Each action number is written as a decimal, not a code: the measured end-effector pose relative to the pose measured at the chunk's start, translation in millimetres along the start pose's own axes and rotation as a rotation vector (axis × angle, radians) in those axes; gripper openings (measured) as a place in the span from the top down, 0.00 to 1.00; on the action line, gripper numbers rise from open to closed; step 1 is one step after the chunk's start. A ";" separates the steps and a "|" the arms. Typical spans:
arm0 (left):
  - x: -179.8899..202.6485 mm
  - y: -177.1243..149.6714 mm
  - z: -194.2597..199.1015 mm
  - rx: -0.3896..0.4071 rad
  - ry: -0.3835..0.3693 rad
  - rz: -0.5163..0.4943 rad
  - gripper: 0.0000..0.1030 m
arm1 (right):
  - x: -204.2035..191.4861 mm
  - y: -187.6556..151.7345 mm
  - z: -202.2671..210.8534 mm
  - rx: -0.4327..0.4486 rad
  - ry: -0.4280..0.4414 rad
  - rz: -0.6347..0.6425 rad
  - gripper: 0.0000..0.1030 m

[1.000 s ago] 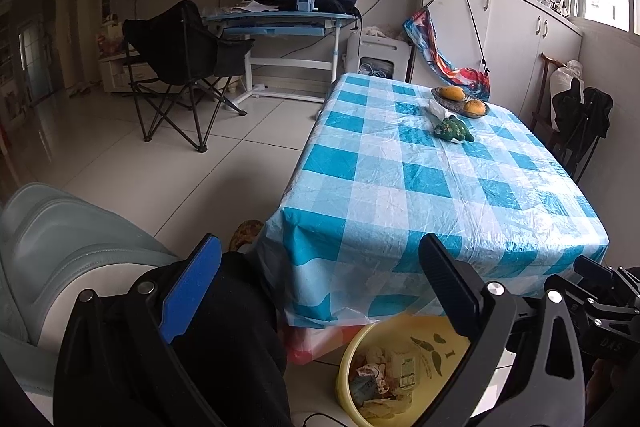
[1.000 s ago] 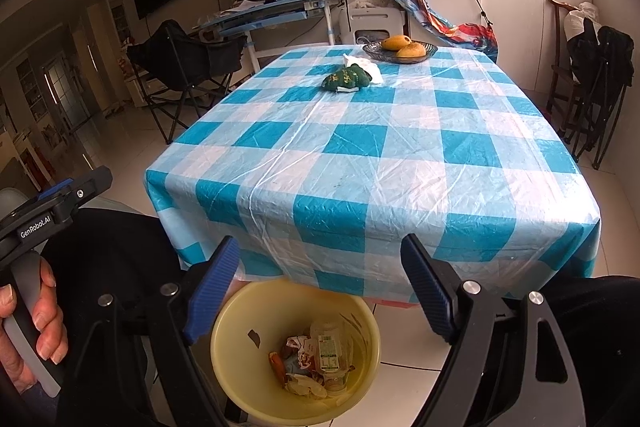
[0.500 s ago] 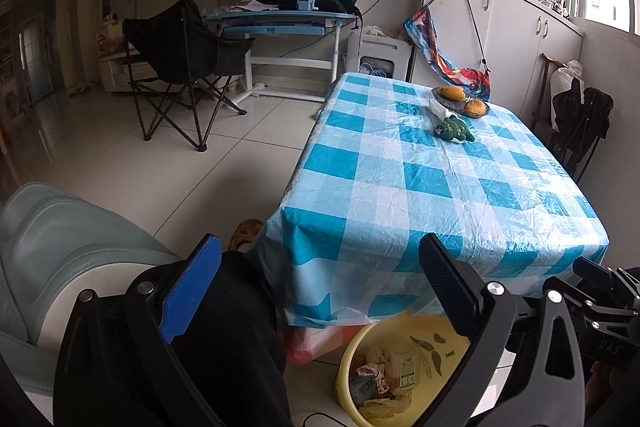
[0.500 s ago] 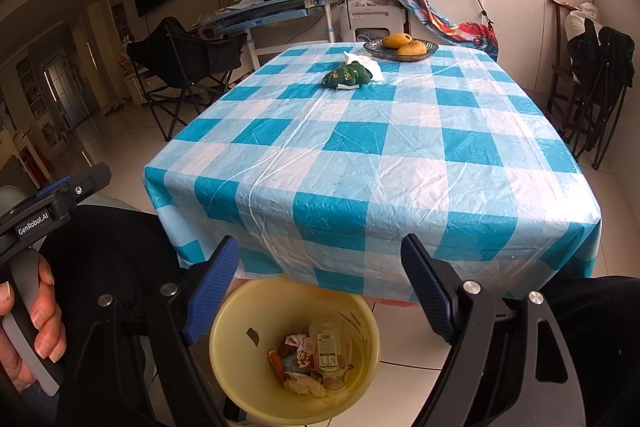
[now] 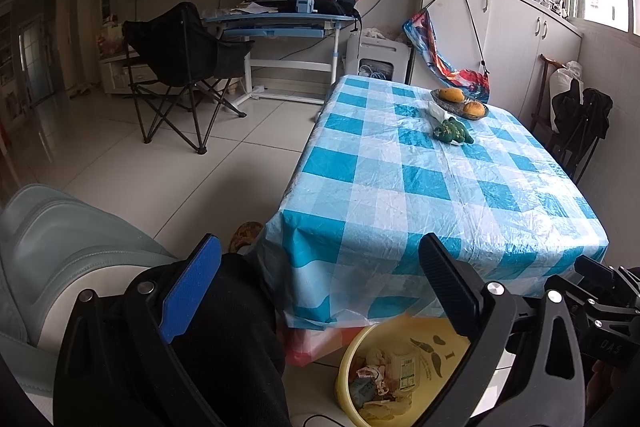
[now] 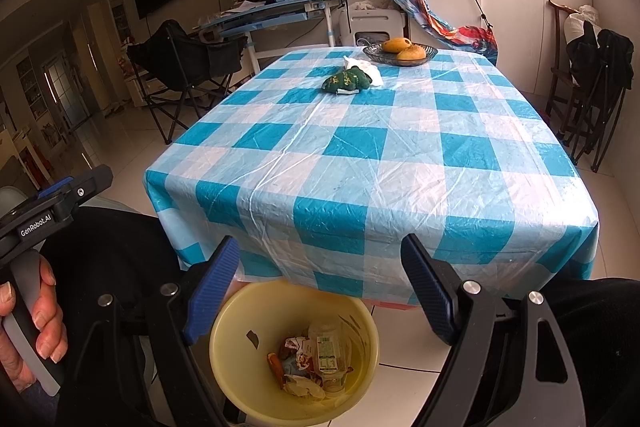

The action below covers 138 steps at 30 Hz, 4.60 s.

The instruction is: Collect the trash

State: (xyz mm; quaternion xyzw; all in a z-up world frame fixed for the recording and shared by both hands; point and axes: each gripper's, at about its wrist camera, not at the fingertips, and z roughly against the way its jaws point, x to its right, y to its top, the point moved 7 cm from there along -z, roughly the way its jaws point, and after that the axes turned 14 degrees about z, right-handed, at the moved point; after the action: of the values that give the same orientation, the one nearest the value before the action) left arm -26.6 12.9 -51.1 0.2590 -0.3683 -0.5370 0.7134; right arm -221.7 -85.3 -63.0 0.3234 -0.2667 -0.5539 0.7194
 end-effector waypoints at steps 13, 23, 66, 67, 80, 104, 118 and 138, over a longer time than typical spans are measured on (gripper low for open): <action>12.5 1.6 1.4 0.004 -0.011 -0.024 0.07 | 5.1 3.1 7.2 0.029 0.002 -0.017 0.23; 27.0 -5.1 1.6 0.001 -0.003 -0.084 0.07 | 9.2 6.0 14.3 0.063 0.011 -0.039 0.21; 34.6 -7.2 -19.4 -0.041 -0.075 -0.070 0.07 | 83.2 176.6 -173.3 -0.071 0.007 -0.007 0.16; 34.6 -6.9 -20.8 -0.044 -0.078 -0.068 0.07 | 88.4 182.9 -189.7 -0.097 0.001 -0.008 0.16; 29.4 0.1 -42.5 -0.101 -0.082 -0.009 0.07 | 131.1 178.2 -256.7 -0.227 0.000 -0.031 0.78; 211.4 39.9 -167.0 -0.211 -0.195 -0.381 0.07 | 158.1 48.7 -95.9 -0.011 0.224 -0.561 0.86; 226.8 11.0 -190.2 -0.326 -0.248 -0.415 0.62 | 139.8 55.5 -96.3 -0.002 0.274 -0.500 0.84; 106.1 -26.9 -32.3 -0.293 -0.236 -0.244 0.61 | -13.4 -5.2 -38.9 -0.125 0.459 -0.255 0.84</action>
State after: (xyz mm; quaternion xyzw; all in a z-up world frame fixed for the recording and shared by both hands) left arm 0.0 -97.2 -64.6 0.1309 -0.3330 -0.6937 0.6251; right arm -199.4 -66.6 -92.5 0.4265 -0.0189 -0.5675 0.7041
